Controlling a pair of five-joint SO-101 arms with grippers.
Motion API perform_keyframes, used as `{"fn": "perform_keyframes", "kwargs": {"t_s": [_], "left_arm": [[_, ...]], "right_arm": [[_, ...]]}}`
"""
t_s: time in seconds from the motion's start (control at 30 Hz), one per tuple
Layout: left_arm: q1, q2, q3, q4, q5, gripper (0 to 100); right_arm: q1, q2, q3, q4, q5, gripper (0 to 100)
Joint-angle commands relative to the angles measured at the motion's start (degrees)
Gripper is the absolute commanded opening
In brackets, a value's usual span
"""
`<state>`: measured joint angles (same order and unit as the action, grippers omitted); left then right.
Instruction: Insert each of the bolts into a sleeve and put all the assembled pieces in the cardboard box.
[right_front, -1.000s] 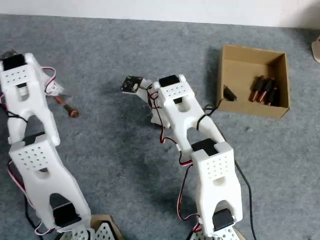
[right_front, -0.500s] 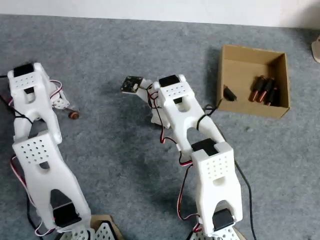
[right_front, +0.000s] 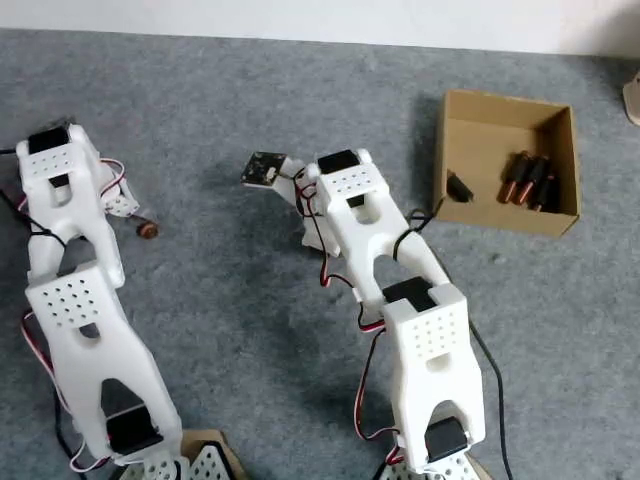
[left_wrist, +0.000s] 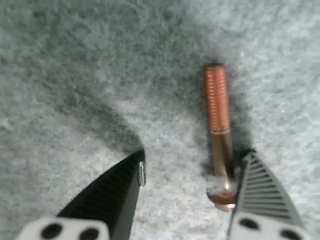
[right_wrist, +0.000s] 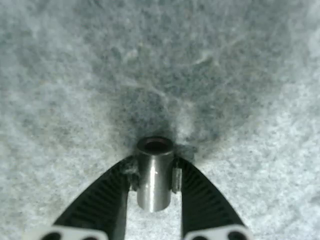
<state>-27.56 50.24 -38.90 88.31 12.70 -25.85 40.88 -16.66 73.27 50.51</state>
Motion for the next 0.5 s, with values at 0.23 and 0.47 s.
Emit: {"fn": "perform_keyframes", "kwargs": {"t_s": [0.23, 0.47], "left_arm": [[1.71, -0.31, -1.27, -1.67, -0.53, 5], [1.98, -0.31, -1.27, -1.67, -0.62, 5]], "right_arm": [[0.31, 0.92, 2.24, 0.13, -0.09, 0.6], [0.31, 0.92, 2.24, 0.13, -0.09, 0.6]]}}
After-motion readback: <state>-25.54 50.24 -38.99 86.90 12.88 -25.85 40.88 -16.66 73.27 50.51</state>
